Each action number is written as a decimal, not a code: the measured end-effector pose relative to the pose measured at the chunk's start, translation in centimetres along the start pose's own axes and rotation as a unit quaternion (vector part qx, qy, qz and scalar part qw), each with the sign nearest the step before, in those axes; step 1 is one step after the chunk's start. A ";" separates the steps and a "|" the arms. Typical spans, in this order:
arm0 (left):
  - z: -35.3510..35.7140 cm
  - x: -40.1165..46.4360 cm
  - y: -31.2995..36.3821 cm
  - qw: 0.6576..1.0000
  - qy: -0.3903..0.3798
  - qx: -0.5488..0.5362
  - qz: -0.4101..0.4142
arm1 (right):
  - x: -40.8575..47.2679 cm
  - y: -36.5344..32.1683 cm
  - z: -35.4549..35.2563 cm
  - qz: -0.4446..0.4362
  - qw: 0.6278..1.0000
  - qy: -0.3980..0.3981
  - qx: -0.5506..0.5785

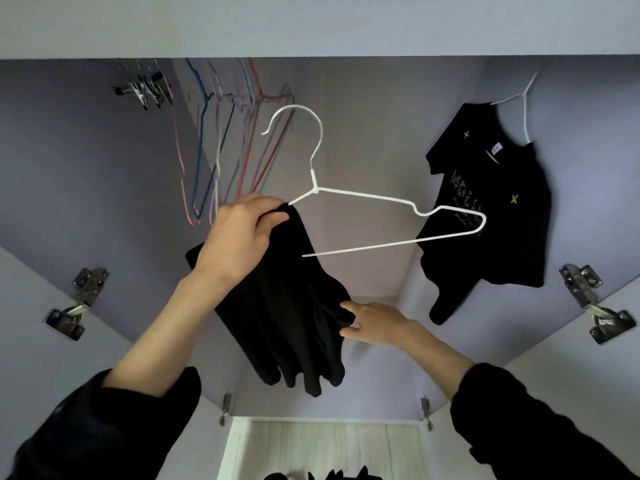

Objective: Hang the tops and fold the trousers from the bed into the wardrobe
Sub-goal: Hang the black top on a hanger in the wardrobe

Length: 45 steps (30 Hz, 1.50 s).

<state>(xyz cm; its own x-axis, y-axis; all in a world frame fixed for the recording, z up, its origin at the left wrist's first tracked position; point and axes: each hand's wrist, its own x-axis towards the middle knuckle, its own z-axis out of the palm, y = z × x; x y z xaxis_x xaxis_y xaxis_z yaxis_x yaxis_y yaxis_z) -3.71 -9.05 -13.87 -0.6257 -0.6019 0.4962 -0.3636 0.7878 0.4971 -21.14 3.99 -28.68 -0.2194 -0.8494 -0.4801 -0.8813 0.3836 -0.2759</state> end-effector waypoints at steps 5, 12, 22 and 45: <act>-1.6 -0.7 -0.9 1.000 0.012 0.013 -0.016 | 0.5 2.1 -1.0 0.044 0.996 0.037 -0.072; -1.7 -2.5 -4.8 0.991 -0.033 0.090 -0.093 | -2.6 6.9 -5.6 0.061 0.978 0.200 -0.006; -0.6 -1.8 -4.1 0.990 -0.038 0.131 -0.026 | -4.7 2.6 -10.6 -0.061 0.948 0.311 -0.022; 2.6 -2.9 -1.4 0.995 -0.056 -0.079 -0.037 | -3.8 -5.1 -10.9 -0.189 0.913 0.295 0.211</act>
<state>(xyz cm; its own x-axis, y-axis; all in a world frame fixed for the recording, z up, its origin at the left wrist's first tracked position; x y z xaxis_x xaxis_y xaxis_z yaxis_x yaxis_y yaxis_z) -3.21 -8.04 -17.84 -0.6779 -0.6319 0.3758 -0.3035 0.7062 0.6397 -20.35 1.35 -16.39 -0.2301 -0.9496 0.2129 -0.7288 0.0231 -0.6843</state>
